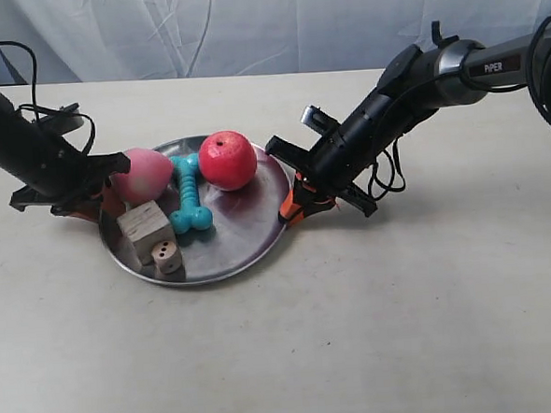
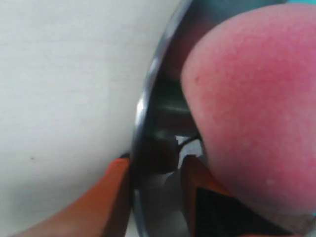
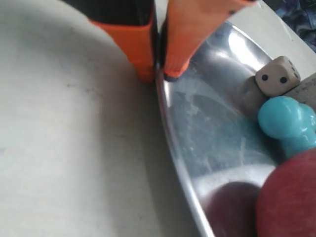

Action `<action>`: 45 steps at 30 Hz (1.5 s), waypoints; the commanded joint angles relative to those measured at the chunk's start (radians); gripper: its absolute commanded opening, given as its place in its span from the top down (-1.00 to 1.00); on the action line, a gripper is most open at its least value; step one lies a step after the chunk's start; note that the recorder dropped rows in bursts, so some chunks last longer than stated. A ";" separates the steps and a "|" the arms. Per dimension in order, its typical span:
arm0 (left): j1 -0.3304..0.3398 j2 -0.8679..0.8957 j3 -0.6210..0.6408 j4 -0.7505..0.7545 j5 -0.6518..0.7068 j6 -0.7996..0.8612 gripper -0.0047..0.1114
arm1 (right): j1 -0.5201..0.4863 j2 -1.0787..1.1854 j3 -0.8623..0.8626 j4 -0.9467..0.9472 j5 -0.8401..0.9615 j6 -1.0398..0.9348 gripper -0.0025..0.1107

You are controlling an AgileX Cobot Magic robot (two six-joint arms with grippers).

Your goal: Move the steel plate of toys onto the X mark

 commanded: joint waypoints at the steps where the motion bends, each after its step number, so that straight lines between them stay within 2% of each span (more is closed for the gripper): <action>1: -0.029 0.012 0.002 -0.096 0.031 0.016 0.21 | 0.030 -0.008 -0.019 0.123 -0.013 -0.026 0.97; 5: -0.029 0.012 0.002 -0.096 0.041 0.012 0.21 | 0.030 -0.008 -0.019 0.123 -0.010 -0.024 0.91; 7: -0.029 0.012 0.002 -0.092 0.043 0.012 0.21 | 0.030 -0.008 -0.019 0.123 -0.010 -0.024 0.72; 11: -0.029 0.012 0.002 -0.068 0.045 0.012 0.21 | 0.030 -0.008 -0.019 0.123 -0.008 -0.024 0.11; 13: -0.029 0.012 0.002 -0.067 0.050 0.012 0.21 | 0.030 -0.008 -0.019 0.120 -0.005 -0.024 -0.07; 21: -0.029 -0.017 0.002 -0.006 0.030 -0.013 0.21 | 0.030 -0.040 -0.019 0.010 -0.006 -0.018 -0.06; 30: -0.029 -0.067 0.002 0.281 -0.007 -0.226 0.21 | 0.030 -0.045 -0.019 -0.008 0.004 -0.004 -0.06; 45: -0.029 -0.133 0.002 0.314 -0.006 -0.254 0.23 | 0.018 -0.112 -0.019 -0.315 0.011 0.110 -0.06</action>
